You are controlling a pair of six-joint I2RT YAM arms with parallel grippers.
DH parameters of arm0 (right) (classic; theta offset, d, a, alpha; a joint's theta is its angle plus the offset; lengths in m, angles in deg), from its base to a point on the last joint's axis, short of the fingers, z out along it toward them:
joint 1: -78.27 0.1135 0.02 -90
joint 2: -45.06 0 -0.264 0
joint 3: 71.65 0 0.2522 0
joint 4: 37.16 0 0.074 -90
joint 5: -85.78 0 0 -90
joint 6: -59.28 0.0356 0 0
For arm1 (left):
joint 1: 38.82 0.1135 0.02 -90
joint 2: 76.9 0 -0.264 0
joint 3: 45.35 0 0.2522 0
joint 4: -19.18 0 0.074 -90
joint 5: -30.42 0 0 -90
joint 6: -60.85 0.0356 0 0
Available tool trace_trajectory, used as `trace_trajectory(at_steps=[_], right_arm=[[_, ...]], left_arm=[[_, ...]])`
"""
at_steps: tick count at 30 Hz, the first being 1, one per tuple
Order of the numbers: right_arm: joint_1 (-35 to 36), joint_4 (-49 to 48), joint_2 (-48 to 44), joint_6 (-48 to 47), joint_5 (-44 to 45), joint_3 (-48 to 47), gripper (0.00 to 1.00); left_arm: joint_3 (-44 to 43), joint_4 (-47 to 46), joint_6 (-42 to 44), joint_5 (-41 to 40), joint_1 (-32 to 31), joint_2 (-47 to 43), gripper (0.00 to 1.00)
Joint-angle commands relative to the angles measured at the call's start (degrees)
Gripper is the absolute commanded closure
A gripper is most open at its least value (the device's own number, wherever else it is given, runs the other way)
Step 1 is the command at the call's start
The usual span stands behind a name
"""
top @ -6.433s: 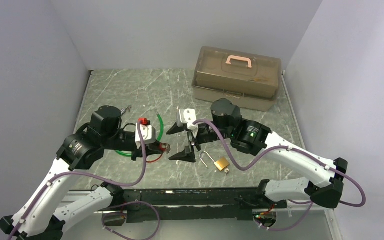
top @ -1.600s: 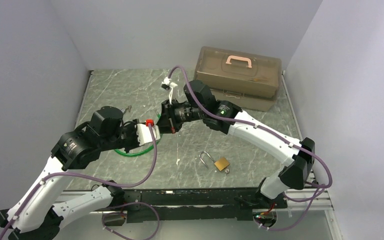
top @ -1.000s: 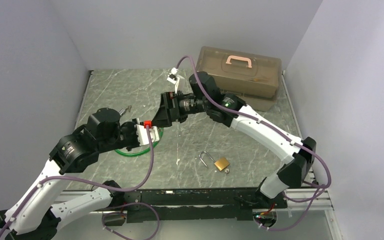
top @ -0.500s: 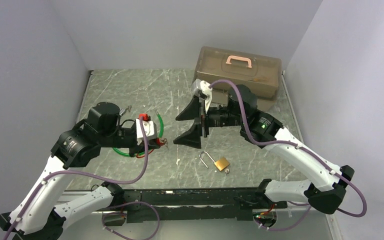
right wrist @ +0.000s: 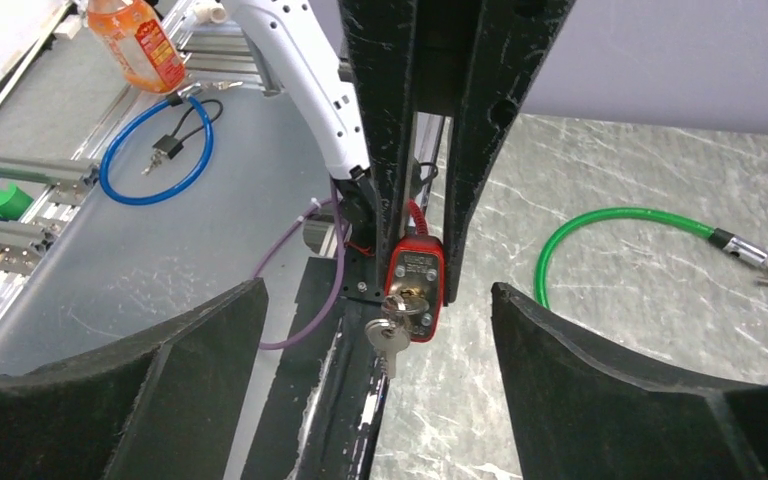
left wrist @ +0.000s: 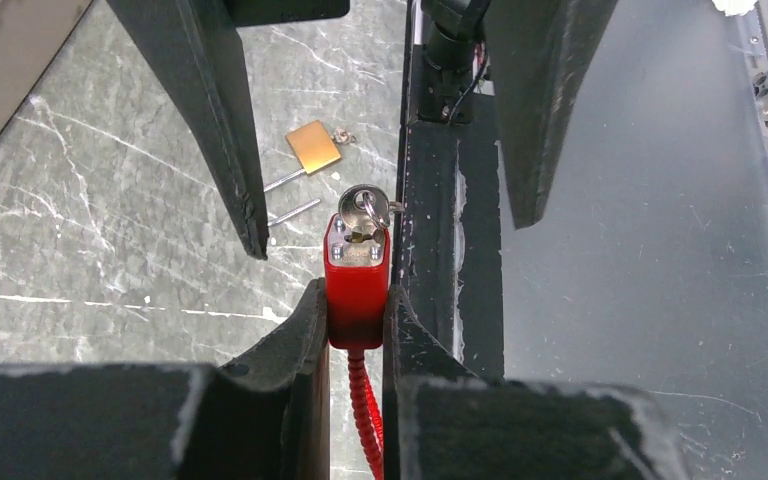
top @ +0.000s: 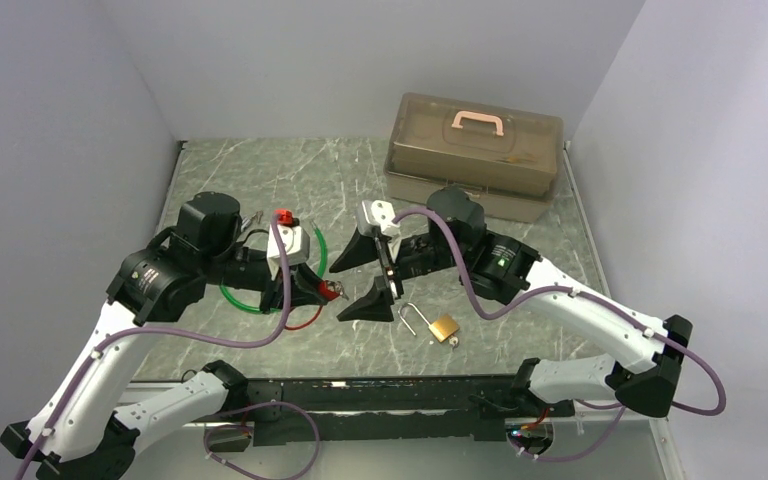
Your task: Unlock with the key
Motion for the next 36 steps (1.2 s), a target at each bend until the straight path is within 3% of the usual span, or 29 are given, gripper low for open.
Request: trace_trajectory(at_steps=[1,10,15,18,20,22,24,26,28,36], right_arm=[[0.22,-2.5,1.12,-1.93,-0.85,-2.45,0.18],[0.64,-1.44,2.73,-2.35,0.38,-3.24,0.4],[0.6,-1.18,3.25,-2.35,-0.14,-3.69,0.67],[0.81,-0.18,3.65,-3.03,-0.3,-4.21,0.95],[1.11,0.6,3.79,-3.38,0.24,-4.45,1.0],[1.51,1.14,4.01,-3.65,0.72,-4.51,1.0],[1.92,1.47,4.07,-3.74,1.01,-4.63,1.0],[2.29,1.57,4.04,-3.78,1.48,-4.57,1.0],[2.23,1.61,3.93,-3.72,1.6,-4.43,1.0],[2.27,1.4,2.15,-3.81,3.9,-3.63,1.0]], left_arm=[[-1.83,-2.14,-1.33,3.42,0.53,-0.41,1.0],[-1.81,-2.32,-1.78,3.76,0.8,-0.76,1.0],[-1.32,-2.06,-1.59,3.98,0.78,-1.21,1.0],[-0.98,-1.97,-1.53,4.14,0.87,-1.31,1.0],[-1.16,-1.92,-1.55,3.93,0.86,-1.27,0.99],[-1.75,-1.39,-1.33,3.58,0.93,-1.1,0.77],[-2.14,-0.84,-1.37,3.07,0.87,-0.97,0.42],[-2.49,0.0,-0.86,3.15,0.87,-0.96,0.26],[-3.08,0.99,-0.46,2.02,0.89,-1.04,0.03],[-7.1,12.81,7.75,-7.8,1.98,-2.18,0.01]])
